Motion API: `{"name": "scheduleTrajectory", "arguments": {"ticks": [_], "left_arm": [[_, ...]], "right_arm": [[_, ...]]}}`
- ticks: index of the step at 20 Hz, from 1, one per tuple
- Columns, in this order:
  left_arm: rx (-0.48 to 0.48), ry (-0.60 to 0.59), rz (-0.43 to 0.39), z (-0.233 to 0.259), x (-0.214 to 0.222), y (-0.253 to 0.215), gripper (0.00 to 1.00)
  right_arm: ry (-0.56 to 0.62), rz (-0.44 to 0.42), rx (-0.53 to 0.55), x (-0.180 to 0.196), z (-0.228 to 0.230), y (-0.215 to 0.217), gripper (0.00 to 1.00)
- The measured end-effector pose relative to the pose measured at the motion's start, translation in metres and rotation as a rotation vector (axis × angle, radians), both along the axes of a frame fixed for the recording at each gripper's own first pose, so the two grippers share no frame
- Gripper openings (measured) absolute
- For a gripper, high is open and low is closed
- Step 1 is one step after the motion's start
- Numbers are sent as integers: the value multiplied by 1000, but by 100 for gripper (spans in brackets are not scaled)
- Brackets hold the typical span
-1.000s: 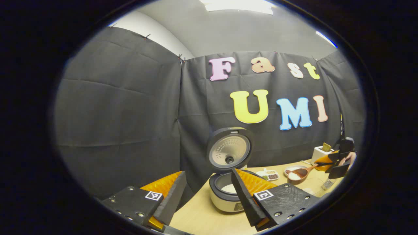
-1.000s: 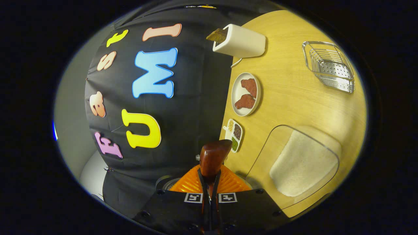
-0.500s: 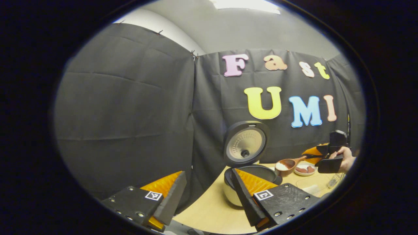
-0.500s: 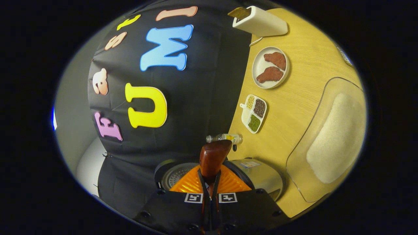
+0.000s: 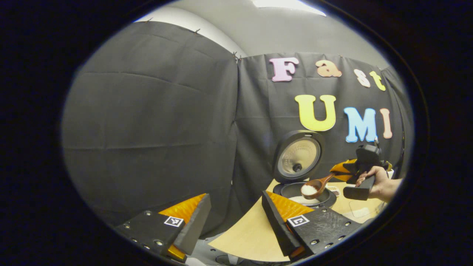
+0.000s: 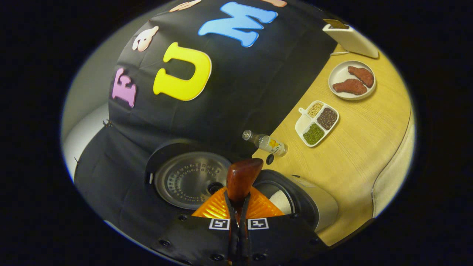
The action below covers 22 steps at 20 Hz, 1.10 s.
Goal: Close the left gripper, press the button to open the rice cooker; take a wooden spoon from the chopstick holder with the right hand, scoop a spoonful of rice and pour it into the rice cooker, then put the wooden spoon back into the chopstick holder.
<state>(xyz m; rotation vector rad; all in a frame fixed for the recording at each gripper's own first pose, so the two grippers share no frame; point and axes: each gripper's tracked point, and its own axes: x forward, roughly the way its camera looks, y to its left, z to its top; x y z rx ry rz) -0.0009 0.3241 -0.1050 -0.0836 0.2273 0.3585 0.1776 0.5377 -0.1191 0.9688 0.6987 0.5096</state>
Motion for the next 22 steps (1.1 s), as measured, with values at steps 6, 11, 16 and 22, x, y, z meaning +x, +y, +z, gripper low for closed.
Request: {"name": "scheduleTrajectory", "arguments": {"ticks": [6,11,16,22], "left_arm": [[-12,20,36,-15,-2,11,87],[-17,24,57,-18,-3,15,85],[-24,24,61,-20,-3,11,86],[-31,17,51,-20,6,3,85]], "right_arm": [[-249,128,-280,0,3,31,4],[-474,231,-465,-7,15,51,4],[-715,303,-662,-18,27,60,4],[-1101,362,-918,-39,50,65,4]]}}
